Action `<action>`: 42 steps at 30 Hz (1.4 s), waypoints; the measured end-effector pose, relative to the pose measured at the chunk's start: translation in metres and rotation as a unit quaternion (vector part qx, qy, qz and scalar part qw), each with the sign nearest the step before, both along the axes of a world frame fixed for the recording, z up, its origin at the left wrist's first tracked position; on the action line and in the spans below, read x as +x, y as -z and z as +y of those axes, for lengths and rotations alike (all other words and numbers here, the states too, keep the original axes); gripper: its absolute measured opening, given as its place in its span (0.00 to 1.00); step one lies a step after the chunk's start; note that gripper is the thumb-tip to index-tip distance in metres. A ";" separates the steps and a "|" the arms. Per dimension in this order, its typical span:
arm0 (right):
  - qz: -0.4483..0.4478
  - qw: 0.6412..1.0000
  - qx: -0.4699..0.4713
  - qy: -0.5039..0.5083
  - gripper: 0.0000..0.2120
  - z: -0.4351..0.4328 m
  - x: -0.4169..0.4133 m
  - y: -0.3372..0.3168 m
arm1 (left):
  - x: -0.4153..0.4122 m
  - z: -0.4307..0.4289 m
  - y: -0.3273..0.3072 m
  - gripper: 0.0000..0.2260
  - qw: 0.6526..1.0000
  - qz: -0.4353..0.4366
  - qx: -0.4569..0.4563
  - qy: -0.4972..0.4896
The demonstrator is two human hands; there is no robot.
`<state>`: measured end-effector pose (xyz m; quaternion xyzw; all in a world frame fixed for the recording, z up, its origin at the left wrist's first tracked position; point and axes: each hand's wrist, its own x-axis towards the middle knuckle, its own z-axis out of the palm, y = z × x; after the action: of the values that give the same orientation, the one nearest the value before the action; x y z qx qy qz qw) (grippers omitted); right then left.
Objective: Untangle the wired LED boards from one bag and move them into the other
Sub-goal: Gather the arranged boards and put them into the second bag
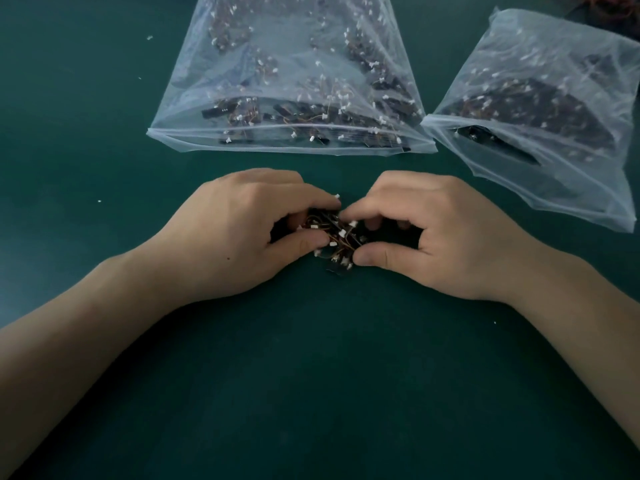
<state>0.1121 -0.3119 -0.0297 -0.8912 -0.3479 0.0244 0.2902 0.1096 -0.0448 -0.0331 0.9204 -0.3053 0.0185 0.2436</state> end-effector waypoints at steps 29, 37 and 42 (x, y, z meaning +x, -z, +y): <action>-0.049 0.988 -0.008 0.146 0.07 0.010 -0.010 -0.009 | -0.002 0.002 0.001 0.07 0.994 -0.021 -0.077 -0.073; -0.098 0.982 0.003 0.160 0.03 0.005 -0.003 0.001 | -0.001 0.004 0.000 0.06 0.997 0.001 -0.074 -0.009; -0.068 0.988 0.014 0.137 0.06 0.007 -0.004 0.003 | -0.001 0.004 0.001 0.07 0.998 -0.001 -0.067 0.020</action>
<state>0.1078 -0.3048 -0.0327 -0.9256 -0.2421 -0.0808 0.2795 0.1090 -0.0409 -0.0344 0.8956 -0.3224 0.0346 0.3044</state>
